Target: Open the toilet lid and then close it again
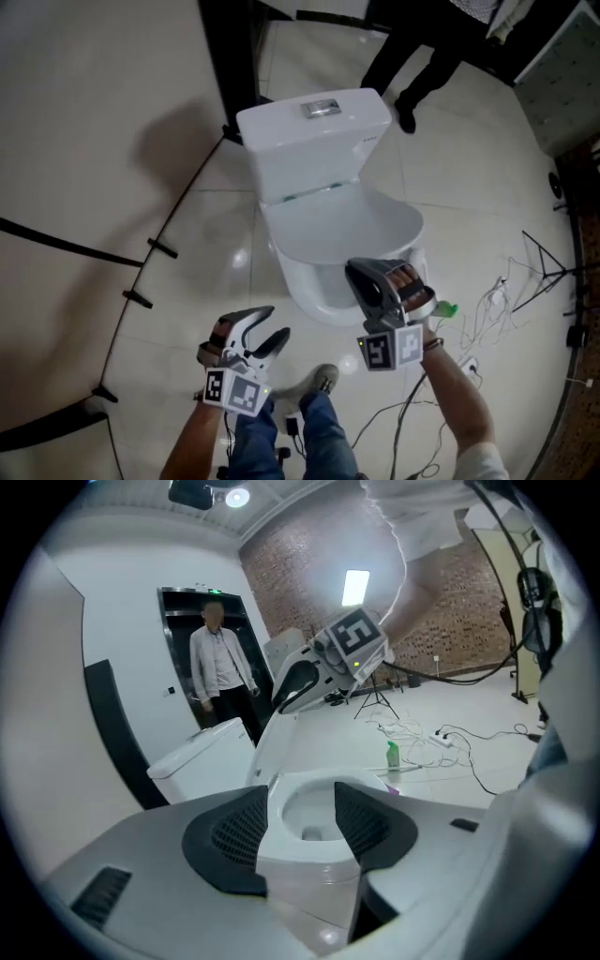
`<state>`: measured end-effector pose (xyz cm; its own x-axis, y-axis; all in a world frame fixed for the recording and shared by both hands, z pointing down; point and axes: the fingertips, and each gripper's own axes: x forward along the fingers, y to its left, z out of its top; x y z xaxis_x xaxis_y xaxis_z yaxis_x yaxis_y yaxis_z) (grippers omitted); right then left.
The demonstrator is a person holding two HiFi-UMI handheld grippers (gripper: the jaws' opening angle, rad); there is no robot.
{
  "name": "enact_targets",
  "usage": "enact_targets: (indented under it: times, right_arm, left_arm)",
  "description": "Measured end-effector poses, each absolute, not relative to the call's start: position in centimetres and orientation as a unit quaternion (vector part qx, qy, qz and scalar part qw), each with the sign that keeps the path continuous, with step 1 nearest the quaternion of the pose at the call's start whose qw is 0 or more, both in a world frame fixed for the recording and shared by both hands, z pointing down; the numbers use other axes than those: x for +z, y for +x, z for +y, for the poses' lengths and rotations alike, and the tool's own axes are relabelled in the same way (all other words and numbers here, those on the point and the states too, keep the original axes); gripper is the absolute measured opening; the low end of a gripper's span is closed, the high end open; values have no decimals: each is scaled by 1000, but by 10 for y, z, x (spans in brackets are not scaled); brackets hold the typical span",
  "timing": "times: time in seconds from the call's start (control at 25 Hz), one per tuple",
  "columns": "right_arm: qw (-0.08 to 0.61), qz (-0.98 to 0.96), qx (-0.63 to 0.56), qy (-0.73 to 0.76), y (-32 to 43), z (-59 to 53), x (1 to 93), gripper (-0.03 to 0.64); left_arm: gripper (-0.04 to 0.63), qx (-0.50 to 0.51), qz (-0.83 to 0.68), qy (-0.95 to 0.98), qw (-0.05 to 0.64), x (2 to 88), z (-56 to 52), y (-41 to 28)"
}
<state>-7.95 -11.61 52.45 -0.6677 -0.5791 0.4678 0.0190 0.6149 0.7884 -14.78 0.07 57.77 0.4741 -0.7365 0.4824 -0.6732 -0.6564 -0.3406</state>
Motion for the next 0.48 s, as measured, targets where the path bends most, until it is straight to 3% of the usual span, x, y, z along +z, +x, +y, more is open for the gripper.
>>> enact_targets:
  times: [0.48]
  right_arm:
    - [378,-809,-396,213,-195,-287,453,54]
  left_arm:
    - [218,-255,508,-823,16,507,-4,-232]
